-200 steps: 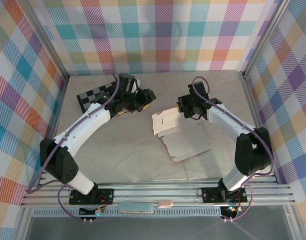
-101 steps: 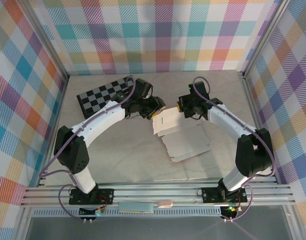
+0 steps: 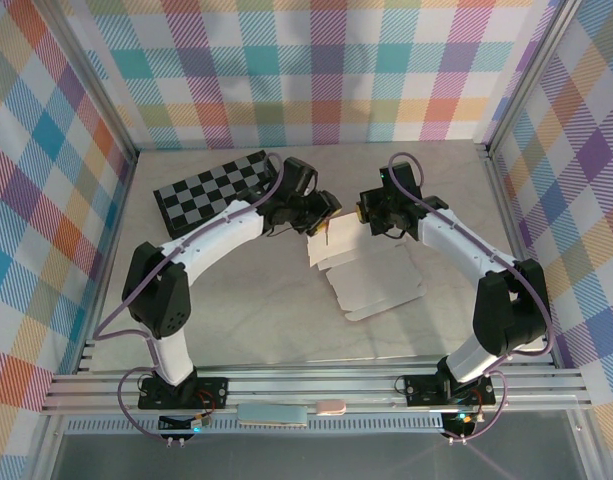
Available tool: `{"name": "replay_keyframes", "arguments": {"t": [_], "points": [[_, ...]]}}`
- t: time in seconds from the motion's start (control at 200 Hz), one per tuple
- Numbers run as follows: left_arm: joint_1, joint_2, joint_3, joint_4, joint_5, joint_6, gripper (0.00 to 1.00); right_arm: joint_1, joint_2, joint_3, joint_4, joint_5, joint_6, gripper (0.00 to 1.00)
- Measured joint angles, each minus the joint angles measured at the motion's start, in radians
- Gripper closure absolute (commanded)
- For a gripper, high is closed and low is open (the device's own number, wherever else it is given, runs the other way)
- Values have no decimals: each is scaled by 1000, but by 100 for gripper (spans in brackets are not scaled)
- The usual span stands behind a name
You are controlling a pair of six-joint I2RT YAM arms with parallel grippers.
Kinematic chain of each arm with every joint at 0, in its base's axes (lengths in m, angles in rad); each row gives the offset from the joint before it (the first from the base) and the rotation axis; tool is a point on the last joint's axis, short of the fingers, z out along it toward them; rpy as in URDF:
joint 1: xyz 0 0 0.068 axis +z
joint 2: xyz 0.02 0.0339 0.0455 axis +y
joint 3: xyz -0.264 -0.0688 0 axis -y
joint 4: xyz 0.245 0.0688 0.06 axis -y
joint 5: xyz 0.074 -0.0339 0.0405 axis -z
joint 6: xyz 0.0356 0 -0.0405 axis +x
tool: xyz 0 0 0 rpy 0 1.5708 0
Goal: Fold the paper box
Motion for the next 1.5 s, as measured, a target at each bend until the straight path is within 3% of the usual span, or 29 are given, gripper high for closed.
{"name": "replay_keyframes", "arguments": {"t": [0.145, 0.26, 0.32, 0.565, 0.64, 0.775, 0.895, 1.105, 1.5], "points": [[-6, 18, 18, 21, 0, -19, 54, -3, -6, -4, 2, 8, 8, 100], [-6, 22, 18, 32, -2, -36, 67, -8, -11, -8, 2, 17, 23, 100], [-6, 24, 17, 43, -8, -47, 69, -10, -16, -10, 3, 24, 32, 100], [12, -11, -11, 145, -12, -18, 48, -43, -43, -5, -27, 29, 84, 100], [51, -92, -81, 169, -10, -5, 49, -61, -50, 27, -101, 20, 114, 100], [217, -274, -277, 273, 26, -16, 62, -111, -93, 59, -177, 3, 180, 100], [317, -303, -442, 422, 66, -26, 69, -151, -128, 88, -213, -9, 217, 100], [252, -109, -648, 715, 135, -114, 70, -191, -135, 119, -219, -32, 253, 100], [135, 99, -639, 1182, 156, -278, 72, -210, -135, 130, -228, -35, 274, 100]]}}
